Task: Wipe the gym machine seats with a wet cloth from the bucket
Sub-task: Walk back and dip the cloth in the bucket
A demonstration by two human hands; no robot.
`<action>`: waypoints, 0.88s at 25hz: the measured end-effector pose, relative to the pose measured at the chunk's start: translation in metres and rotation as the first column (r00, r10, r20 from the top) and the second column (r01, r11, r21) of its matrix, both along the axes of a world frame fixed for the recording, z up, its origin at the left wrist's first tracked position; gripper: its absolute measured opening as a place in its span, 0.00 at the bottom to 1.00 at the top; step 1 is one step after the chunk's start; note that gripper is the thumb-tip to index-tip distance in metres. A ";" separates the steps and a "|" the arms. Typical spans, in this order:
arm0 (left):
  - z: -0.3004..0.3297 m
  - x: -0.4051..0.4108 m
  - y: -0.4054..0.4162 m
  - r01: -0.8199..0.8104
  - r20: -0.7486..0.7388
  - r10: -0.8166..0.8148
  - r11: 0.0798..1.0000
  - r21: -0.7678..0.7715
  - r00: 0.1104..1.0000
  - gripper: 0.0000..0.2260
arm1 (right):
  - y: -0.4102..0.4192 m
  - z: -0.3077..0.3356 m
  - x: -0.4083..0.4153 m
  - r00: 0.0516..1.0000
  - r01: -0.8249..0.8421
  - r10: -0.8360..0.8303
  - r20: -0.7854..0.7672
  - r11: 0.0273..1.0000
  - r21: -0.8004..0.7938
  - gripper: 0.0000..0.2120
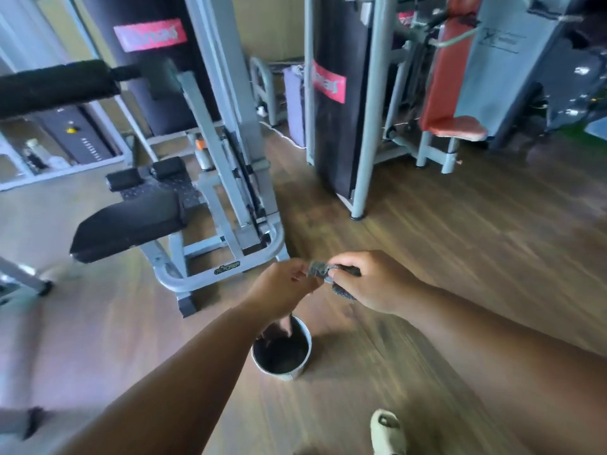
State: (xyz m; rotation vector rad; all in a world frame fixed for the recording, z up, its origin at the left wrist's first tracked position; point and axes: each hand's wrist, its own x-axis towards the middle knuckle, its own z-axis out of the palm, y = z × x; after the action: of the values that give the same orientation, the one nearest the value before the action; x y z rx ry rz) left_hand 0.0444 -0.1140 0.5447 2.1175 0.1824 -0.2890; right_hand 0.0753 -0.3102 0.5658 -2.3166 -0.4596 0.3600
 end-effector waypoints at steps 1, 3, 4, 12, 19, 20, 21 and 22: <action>-0.001 0.006 0.002 -0.064 -0.004 0.064 0.997 -0.042 0.998 0.06 | 0.004 -0.002 0.013 0.999 -0.044 0.044 -0.007 0.999 0.008 0.06; 0.000 0.014 0.006 -0.221 -0.015 0.221 0.966 -0.138 0.975 0.05 | 0.012 -0.006 0.039 0.989 -0.144 0.145 -0.024 0.989 0.032 0.07; 0.001 0.016 0.006 -0.304 -0.023 0.305 0.934 -0.185 0.952 0.05 | 0.015 -0.009 0.049 0.980 -0.195 0.197 -0.040 0.980 0.041 0.08; 0.020 0.023 -0.016 -0.521 -0.089 0.597 0.605 -0.603 0.797 0.07 | 0.022 -0.009 0.101 0.870 -0.405 0.461 -0.175 0.870 0.280 0.20; 0.049 0.035 -0.020 -0.546 -0.023 0.721 0.504 -0.669 0.693 0.08 | 0.035 0.004 0.114 0.812 -0.525 0.576 -0.093 0.791 0.315 0.28; 0.052 0.036 -0.019 -0.546 0.000 0.718 0.529 -0.649 0.696 0.08 | 0.039 0.003 0.117 0.803 -0.522 0.586 -0.109 0.779 0.347 0.29; 0.054 0.036 -0.017 -0.544 0.029 0.708 0.567 -0.619 0.706 0.08 | 0.041 0.005 0.119 0.789 -0.516 0.599 -0.137 0.767 0.381 0.30; 0.056 0.035 -0.013 -0.535 0.066 0.689 0.617 -0.577 0.722 0.07 | 0.044 0.008 0.121 0.775 -0.505 0.611 -0.163 0.753 0.423 0.30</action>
State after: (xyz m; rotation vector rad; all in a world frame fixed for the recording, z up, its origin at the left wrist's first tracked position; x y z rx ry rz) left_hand 0.0798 -0.1270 0.6003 1.4023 0.5891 0.3612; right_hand 0.1959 -0.2659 0.5742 -1.6848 -0.9944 0.8283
